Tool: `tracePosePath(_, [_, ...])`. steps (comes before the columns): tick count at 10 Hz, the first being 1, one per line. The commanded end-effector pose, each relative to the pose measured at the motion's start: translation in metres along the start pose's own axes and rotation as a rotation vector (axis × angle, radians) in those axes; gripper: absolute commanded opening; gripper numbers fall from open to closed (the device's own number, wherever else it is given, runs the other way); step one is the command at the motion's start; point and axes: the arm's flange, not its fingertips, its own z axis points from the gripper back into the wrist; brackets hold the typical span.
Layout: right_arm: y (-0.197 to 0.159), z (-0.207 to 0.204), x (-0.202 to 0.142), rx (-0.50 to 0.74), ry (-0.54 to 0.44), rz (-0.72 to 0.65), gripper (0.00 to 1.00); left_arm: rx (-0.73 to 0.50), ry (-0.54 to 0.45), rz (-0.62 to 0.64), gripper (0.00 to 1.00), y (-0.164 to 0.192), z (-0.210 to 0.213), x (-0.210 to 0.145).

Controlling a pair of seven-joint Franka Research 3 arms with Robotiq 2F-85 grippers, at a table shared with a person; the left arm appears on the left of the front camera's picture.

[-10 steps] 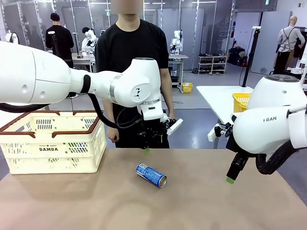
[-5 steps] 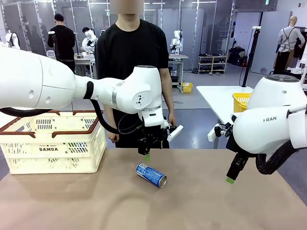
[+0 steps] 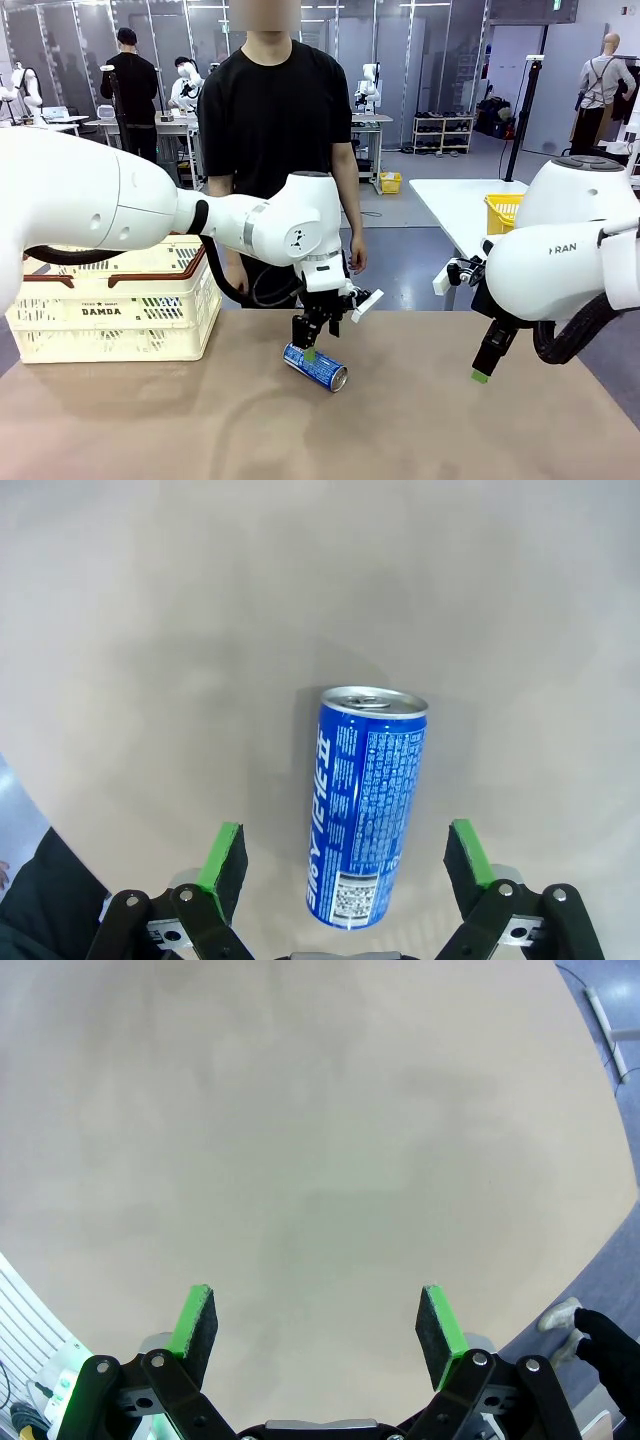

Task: Place the drinks into the Shopping basket.
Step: Pick up one drink and place it into the Shopping basket.

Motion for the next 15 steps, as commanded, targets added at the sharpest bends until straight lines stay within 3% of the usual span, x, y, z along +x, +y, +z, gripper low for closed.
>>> tracePosePath(1, [0.001,0.0,0.0,-0.013,-0.005,-0.01,1.0,0.003,-0.014,0.022,1.0,0.001,-0.01,-0.004])
tracePosePath(11, [0.001,0.0,0.0,-0.013,-0.005,-0.01,1.0,-0.021,-0.034,-0.038,1.0,0.004,-0.051,-0.027])
tracePosePath(15, [0.001,0.0,0.0,-0.013,-0.005,-0.01,1.0,-0.024,-0.053,-0.089,0.64,0.002,-0.05,-0.026])
